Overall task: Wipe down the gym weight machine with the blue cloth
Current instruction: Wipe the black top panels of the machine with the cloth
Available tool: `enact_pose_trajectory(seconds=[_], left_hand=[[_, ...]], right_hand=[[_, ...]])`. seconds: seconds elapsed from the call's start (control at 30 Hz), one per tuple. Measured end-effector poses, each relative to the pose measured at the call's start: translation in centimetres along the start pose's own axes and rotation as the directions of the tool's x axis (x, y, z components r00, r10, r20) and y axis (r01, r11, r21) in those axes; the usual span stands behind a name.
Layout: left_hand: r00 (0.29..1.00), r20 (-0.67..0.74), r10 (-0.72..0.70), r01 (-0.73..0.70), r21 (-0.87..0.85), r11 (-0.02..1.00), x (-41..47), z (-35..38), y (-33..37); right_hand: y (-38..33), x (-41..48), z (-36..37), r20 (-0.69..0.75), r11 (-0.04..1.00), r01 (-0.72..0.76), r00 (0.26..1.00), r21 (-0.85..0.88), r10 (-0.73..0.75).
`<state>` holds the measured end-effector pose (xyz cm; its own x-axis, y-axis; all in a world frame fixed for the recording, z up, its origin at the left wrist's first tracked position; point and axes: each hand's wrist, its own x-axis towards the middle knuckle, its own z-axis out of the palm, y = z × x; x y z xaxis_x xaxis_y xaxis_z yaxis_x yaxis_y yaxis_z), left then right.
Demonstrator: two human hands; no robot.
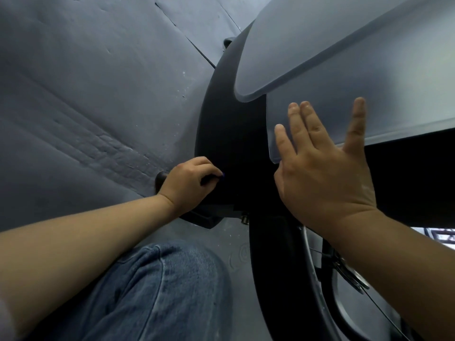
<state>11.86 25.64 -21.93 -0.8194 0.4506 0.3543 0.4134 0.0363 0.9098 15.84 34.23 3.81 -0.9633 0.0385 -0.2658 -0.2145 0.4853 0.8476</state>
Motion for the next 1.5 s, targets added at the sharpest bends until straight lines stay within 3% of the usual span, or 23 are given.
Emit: enact_pose_trajectory(seconds=[0.1,0.17,0.23,0.3,0.47,0.57,0.67,0.8,0.9,1.03,1.17,1.33,1.4,1.5], left_hand=[[0.999,0.033,-0.014,0.014,0.011,1.0,-0.2,0.1,-0.9],[0.985,0.092,-0.144,0.139,0.056,0.989,-0.6,-0.1,-2.0],[0.927,0.156,-0.342,0.323,0.136,0.937,-0.4,-0.4,-2.7],[0.871,0.211,-0.445,0.405,0.205,0.891,0.0,-0.7,-3.0],[0.877,0.216,-0.429,0.406,0.145,0.902,0.8,-2.6,-0.6],[0.91,0.209,-0.358,0.36,0.026,0.932,3.0,-5.2,3.3],[0.964,0.168,-0.208,0.235,-0.163,0.958,6.3,-8.4,10.0],[0.994,0.105,-0.014,0.042,-0.266,0.963,10.5,-12.6,20.7],[0.995,0.099,0.033,-0.003,-0.287,0.958,13.3,-15.2,27.5],[0.998,-0.003,0.056,-0.053,-0.351,0.935,16.1,-16.8,35.6],[0.993,-0.06,0.105,-0.12,-0.412,0.903,17.7,-16.2,43.8],[0.975,0.045,0.219,-0.177,-0.44,0.88,20.1,-15.4,57.0],[0.948,0.085,0.306,-0.237,-0.449,0.862,21.5,-15.4,63.0],[0.899,0.104,0.426,-0.34,-0.448,0.827,24.5,-15.3,71.9]], right_hand=[[0.1,-0.1,0.3,-0.016,1.0,0.007,1.0,0.003,-0.007],[0.1,-0.1,0.3,-0.019,1.0,0.008,1.0,0.001,-0.008],[0.1,-0.2,0.3,-0.018,1.0,0.011,1.0,-0.015,-0.011],[0.1,-0.1,0.3,-0.029,1.0,0.009,1.0,-0.013,-0.009],[0.2,-0.3,0.8,-0.122,0.993,0.058,0.992,0.106,-0.045],[0.4,-0.7,0.5,-0.245,0.949,0.096,0.969,0.302,-0.02],[1.2,-1.2,-0.9,-0.283,0.804,0.059,0.949,0.591,0.139],[5.3,-2.5,-5.0,-0.111,0.365,-0.052,0.904,0.93,0.413],[9.9,-4.1,-8.4,-0.007,0.114,-0.069,0.827,0.991,0.562],[15.7,-7.1,-11.8,0.078,-0.181,0.055,0.752,0.982,0.654],[20.5,-10.9,-14.2,0.047,-0.305,0.24,0.711,0.922,0.702],[29.2,-17.7,-17.3,0.103,-0.398,0.408,0.581,0.822,0.807],[34.0,-20.6,-18.9,0.132,-0.414,0.486,0.513,0.77,0.848],[41.6,-24.1,-21.5,0.173,-0.357,0.564,0.353,0.745,0.92]])
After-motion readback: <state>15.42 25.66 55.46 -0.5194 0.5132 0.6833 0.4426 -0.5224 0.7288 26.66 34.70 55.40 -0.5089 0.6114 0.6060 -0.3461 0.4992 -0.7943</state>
